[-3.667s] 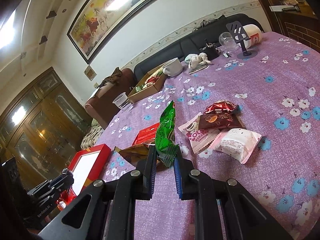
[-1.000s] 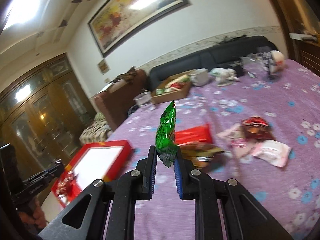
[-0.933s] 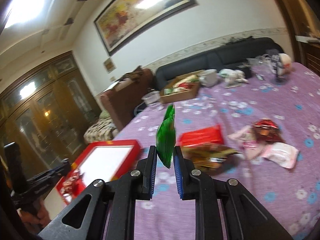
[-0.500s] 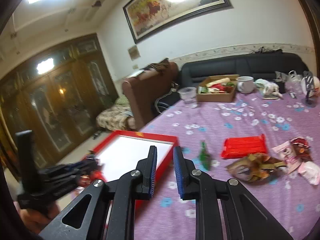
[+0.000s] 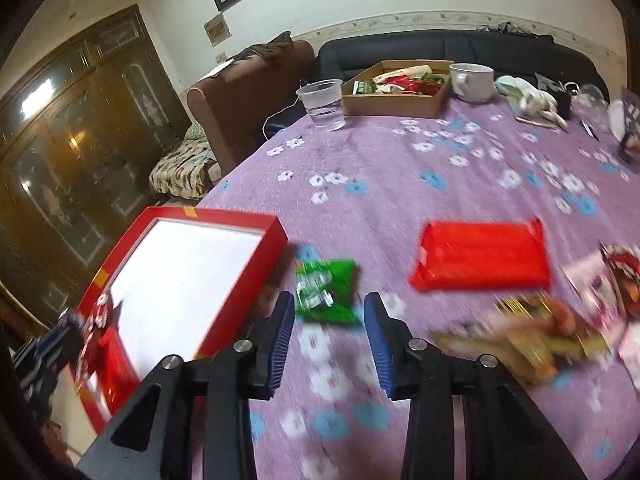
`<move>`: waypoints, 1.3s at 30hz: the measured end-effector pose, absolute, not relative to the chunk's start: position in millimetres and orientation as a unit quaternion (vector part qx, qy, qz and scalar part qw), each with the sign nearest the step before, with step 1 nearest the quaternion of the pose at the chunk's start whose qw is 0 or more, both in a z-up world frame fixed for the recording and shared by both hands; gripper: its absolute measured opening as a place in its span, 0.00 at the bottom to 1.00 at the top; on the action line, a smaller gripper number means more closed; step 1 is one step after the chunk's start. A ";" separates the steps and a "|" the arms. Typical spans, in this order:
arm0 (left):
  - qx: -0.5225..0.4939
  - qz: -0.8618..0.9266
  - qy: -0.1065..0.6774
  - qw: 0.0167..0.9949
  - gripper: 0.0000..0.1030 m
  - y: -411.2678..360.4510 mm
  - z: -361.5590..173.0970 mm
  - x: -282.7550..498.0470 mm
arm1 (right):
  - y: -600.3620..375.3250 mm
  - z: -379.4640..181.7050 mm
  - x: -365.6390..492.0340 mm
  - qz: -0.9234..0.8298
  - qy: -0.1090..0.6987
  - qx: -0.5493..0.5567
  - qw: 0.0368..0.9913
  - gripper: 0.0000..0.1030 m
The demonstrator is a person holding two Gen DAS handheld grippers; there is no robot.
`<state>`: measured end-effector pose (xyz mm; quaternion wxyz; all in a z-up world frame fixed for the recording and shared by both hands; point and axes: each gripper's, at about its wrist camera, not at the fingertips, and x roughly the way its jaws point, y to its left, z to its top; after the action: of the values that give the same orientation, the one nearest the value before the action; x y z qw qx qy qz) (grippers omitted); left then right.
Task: Organize snacks
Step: 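Open the right tool over the lid to drop the green packet while the left tool drops the purple-black packet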
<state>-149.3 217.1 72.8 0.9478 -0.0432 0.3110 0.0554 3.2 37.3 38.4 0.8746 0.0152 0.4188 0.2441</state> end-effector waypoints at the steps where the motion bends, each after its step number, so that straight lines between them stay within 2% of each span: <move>1: -0.043 0.056 0.312 0.948 0.21 217.4 72.7 -149.4 | 45.0 34.4 10.1 0.238 0.430 0.006 0.871 0.49; 6: -0.039 0.057 0.314 0.947 0.21 216.6 72.4 -148.5 | 68.2 13.4 23.8 0.209 0.445 -0.041 0.870 0.45; 7: -0.040 0.057 0.315 0.947 0.21 216.6 72.4 -148.6 | 68.2 12.9 22.5 0.206 0.442 -0.048 0.872 0.35; 10: -0.041 0.055 0.314 0.947 0.21 216.2 72.4 -149.2 | 58.7 14.8 18.3 0.198 0.434 -0.037 0.878 0.30; 17: -0.045 0.055 0.312 0.947 0.21 221.1 70.9 -148.0 | 25.3 49.8 -6.8 0.275 0.403 0.088 0.868 0.30; 23: -0.055 0.074 0.307 0.947 0.21 238.4 73.2 -149.5 | 61.6 77.2 -48.7 0.361 0.362 0.084 0.856 0.30; 31: -0.065 0.088 0.304 0.946 0.21 256.2 71.7 -147.1 | 108.8 53.4 -81.7 0.418 0.371 0.057 0.827 0.31; 39: -0.057 0.078 0.324 0.941 0.23 249.6 64.4 -138.0 | 114.2 33.1 -81.7 0.419 0.397 0.056 0.815 0.34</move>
<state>-138.0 249.6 64.4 0.9409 -0.0574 0.3244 0.0781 -81.7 114.2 33.1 0.8146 0.0563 0.3969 0.4192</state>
